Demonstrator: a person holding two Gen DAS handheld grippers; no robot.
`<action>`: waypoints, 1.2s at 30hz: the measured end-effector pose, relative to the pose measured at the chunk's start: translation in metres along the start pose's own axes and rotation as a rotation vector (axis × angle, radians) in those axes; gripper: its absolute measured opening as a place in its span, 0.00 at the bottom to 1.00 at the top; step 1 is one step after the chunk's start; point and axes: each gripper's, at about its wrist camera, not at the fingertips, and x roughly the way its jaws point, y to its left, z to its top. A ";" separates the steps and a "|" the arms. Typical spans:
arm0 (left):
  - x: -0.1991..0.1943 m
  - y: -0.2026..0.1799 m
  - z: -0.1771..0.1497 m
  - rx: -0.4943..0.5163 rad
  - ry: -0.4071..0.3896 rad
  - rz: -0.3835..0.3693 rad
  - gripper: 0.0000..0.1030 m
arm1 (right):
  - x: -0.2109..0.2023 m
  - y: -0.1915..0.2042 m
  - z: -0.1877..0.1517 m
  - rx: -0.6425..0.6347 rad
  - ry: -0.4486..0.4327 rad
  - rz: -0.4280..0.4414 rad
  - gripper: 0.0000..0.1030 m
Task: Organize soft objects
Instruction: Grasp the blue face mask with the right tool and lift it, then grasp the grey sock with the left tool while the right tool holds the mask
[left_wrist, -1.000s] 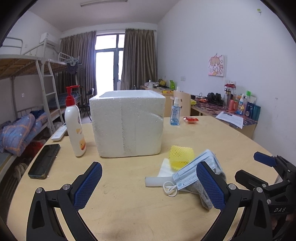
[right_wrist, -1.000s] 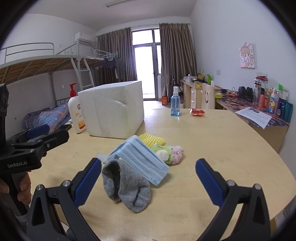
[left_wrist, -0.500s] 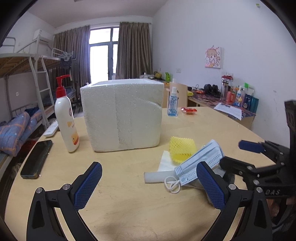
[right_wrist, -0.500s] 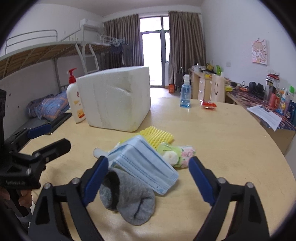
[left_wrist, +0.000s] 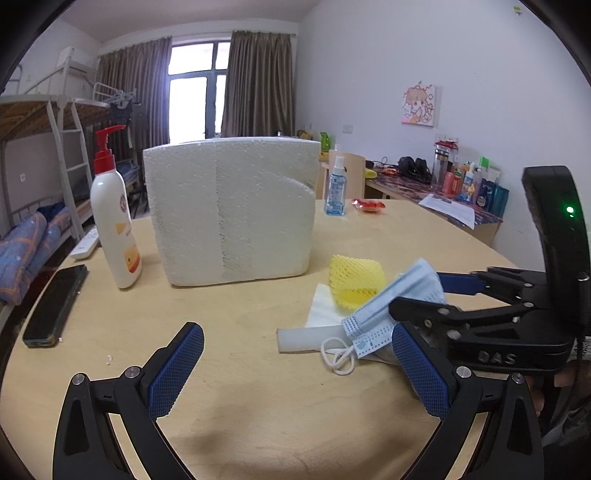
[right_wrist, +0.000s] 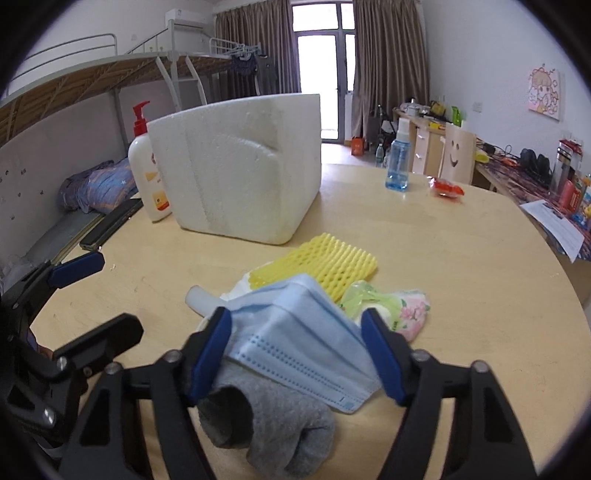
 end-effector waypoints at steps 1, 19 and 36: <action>0.001 -0.001 -0.001 0.003 0.002 -0.006 0.99 | 0.001 0.000 0.000 -0.002 0.005 -0.001 0.60; -0.001 -0.034 -0.004 0.069 -0.001 -0.096 0.99 | -0.051 -0.018 0.007 0.071 -0.159 -0.003 0.40; 0.030 -0.076 -0.001 0.048 0.075 -0.162 0.99 | -0.094 -0.062 -0.019 0.166 -0.244 -0.100 0.40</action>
